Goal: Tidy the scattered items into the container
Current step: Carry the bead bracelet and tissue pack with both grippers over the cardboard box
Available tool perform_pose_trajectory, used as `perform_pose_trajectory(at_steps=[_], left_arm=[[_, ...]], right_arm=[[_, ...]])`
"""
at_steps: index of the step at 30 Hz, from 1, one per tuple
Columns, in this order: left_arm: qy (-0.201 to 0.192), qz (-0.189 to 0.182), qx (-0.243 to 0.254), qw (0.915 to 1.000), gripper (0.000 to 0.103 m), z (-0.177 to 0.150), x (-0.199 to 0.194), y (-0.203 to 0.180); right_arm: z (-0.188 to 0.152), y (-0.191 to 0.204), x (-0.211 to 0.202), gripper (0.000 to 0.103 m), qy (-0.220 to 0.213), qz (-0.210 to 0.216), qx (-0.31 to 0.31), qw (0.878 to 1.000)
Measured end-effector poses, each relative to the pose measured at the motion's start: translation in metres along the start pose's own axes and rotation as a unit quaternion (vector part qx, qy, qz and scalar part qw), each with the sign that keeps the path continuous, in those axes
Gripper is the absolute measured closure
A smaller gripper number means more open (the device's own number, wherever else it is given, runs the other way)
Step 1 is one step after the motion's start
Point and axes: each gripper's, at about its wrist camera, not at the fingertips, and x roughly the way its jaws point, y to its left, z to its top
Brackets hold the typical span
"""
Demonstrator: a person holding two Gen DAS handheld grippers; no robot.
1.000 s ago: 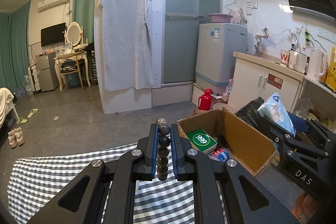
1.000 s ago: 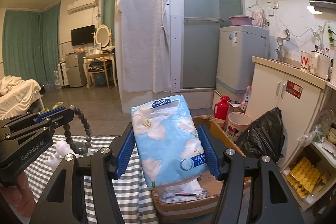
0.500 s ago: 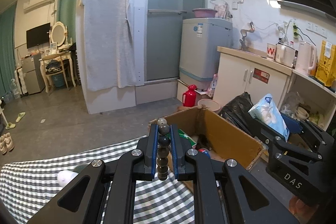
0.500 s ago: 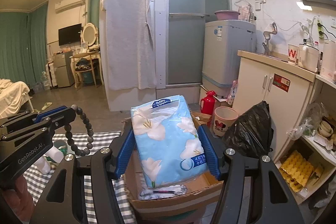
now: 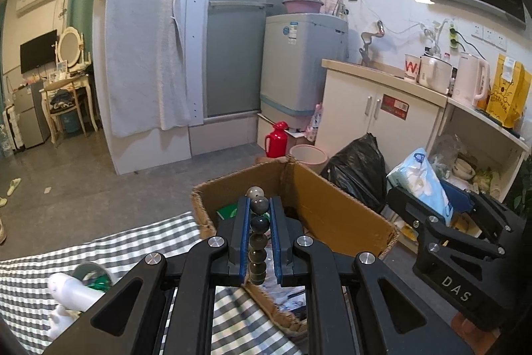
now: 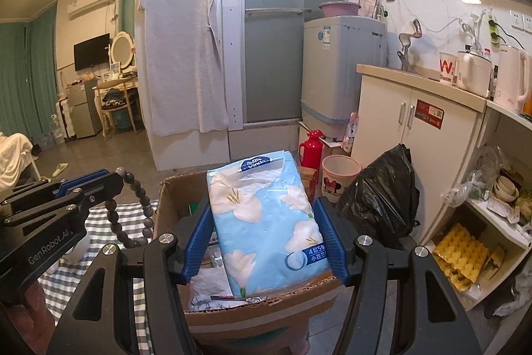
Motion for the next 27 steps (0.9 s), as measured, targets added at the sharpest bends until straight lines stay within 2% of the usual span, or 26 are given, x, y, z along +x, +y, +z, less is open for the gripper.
perform_pose_trajectory(at_steps=[14, 22, 27], left_arm=[[0.038, -0.021, 0.006, 0.999, 0.092, 0.003, 0.04, -0.011], [0.08, -0.034, -0.003, 0.9962, 0.092, 0.004, 0.073, -0.008], [0.101, -0.032, 0.0, 0.9943, 0.092, 0.005, 0.093, -0.011]], right_arm=[[0.001, -0.003, 0.03, 0.043, 0.042, 0.014, -0.012, 0.999], [0.0, -0.001, 0.067, 0.043, 0.103, 0.03, -0.029, 0.994], [-0.005, 0.0, 0.09, 0.043, 0.134, 0.023, -0.041, 0.99]])
